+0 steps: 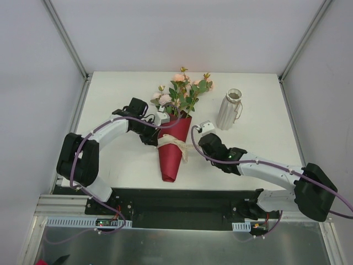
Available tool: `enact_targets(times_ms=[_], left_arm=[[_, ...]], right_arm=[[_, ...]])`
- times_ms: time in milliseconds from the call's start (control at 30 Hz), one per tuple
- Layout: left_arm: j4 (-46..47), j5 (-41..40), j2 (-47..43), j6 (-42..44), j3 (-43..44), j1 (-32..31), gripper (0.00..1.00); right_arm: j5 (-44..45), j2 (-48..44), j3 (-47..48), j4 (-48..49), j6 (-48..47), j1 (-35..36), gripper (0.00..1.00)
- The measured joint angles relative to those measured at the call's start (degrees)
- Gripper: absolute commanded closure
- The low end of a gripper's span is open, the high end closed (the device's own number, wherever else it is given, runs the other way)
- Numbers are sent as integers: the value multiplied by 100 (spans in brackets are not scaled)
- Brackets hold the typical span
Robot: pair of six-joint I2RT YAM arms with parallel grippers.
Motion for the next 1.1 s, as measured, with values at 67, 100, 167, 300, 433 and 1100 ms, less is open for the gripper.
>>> enact_targets(times_ms=[67,100,167,300,433,1100], left_arm=[[-13,-98,-133,-103,0,61,100],[-22,-144,-238,-153,0,140,100],[-48,-232,-479,-271,24,442,100],[-66,-457,-859,-450,164,1373,100],[-57,-872,-1078,-570,199,2253,100],[-442,-2479,-2133,-981,-315,2817,1]], right_arm=[[142,-111,0,-127,4,-13,99],[229,-201,0,-179,15,-33,99],[411,-452,-4,-302,39,-129,99],[754,-1163,-109,-522,144,-566,99],[1123,-1725,-146,-859,280,-1224,99],[3222,-848,1403,-2826,688,1008,4]])
